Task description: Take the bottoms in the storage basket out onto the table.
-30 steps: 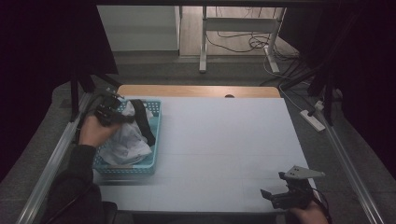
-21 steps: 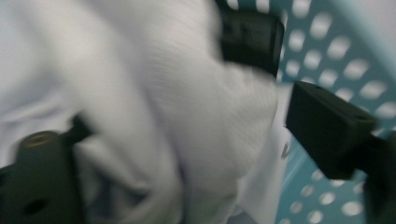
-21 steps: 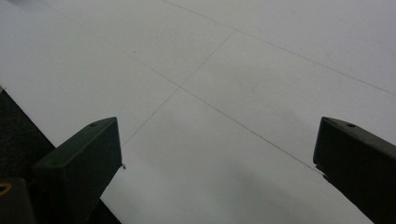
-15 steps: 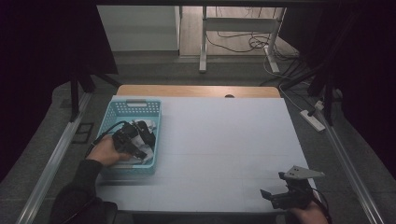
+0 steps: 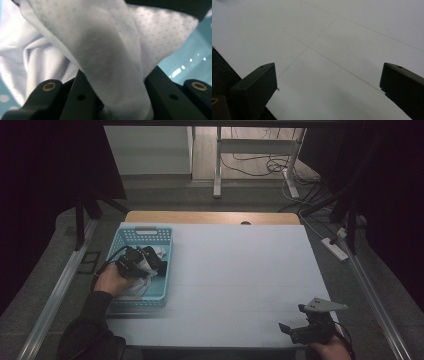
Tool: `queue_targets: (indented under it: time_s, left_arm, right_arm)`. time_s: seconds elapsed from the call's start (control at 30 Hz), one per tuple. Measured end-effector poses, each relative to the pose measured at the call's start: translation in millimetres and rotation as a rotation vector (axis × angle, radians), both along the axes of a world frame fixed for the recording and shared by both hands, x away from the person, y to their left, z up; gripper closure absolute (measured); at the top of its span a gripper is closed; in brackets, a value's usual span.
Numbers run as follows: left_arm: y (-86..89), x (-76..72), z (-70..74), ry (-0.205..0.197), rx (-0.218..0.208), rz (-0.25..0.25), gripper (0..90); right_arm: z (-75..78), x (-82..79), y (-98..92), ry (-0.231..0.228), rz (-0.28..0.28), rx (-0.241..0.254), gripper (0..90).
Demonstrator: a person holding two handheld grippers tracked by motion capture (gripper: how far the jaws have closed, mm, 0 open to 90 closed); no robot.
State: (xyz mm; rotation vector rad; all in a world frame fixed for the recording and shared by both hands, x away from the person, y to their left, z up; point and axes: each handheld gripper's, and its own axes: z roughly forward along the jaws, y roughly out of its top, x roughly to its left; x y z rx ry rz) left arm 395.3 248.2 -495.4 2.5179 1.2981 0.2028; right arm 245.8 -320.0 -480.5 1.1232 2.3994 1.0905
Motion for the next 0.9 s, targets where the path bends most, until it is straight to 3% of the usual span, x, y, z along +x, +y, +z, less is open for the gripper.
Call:
queue_targets:
  time_s: [0.2,0.37,0.7,0.9]
  left_arm:
    - [8.3,-1.8,24.2,-0.06,-0.109,0.024,77.9]
    - [7.6,-1.9,43.4,-0.102,-0.143,0.021,77.9]
    - [5.9,0.8,74.1,-0.149,-0.208,0.024,77.8]
    - [1.2,1.7,93.3,-0.185,-0.229,0.011,77.8]
  right_arm:
    - [0.0,0.0,0.1,0.0,-0.001,0.0,1.4]
    - [0.1,0.0,-0.1,0.0,-0.001,0.001,1.4]
    - [0.1,0.0,-0.4,0.0,-0.002,0.002,1.4]
    - [0.1,-0.1,-0.4,-0.001,-0.003,0.002,1.4]
